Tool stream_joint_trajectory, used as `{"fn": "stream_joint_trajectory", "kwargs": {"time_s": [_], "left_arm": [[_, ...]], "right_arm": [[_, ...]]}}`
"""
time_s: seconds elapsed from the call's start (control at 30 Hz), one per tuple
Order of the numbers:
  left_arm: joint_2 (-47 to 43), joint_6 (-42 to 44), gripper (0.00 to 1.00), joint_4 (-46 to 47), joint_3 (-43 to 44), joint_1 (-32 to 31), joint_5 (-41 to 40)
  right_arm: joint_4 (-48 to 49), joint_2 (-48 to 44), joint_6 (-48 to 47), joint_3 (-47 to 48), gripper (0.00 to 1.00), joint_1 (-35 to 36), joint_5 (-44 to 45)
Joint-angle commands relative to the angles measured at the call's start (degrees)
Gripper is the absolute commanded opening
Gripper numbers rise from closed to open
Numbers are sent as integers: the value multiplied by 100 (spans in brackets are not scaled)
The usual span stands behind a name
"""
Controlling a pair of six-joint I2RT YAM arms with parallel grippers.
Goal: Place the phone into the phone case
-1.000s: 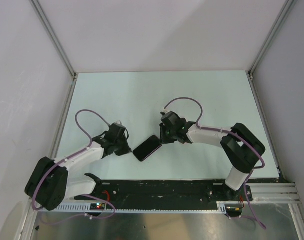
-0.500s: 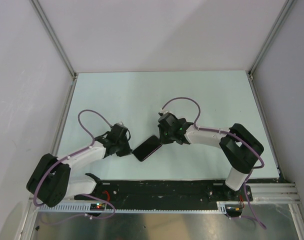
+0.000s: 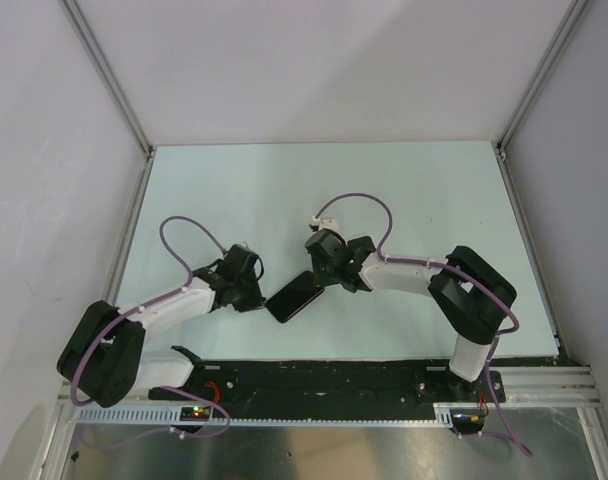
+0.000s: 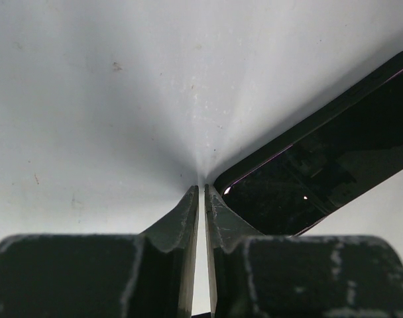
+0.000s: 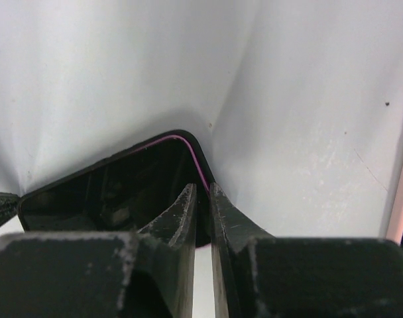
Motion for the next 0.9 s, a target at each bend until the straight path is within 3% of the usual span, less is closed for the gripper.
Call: {"fn": "stream_joint_trajectory", "kwargs": {"time_s": [0.0,0.13,0.43,0.87], "left_arm": [[263,-81,15,578,22,-132,209],[287,-64,15,582,24,-128,223],[300,-33,15,577,50,-132,248],[288,-41,15,582,48,-133,243]], "right_arm": [[-499,781,346,-310,13,569,-812],[-606,824,417,-335,13,649,-722],[-494,112,357,-766,33,336,-1038],[-644,-718,199,-969,32,-128,-1348]]}}
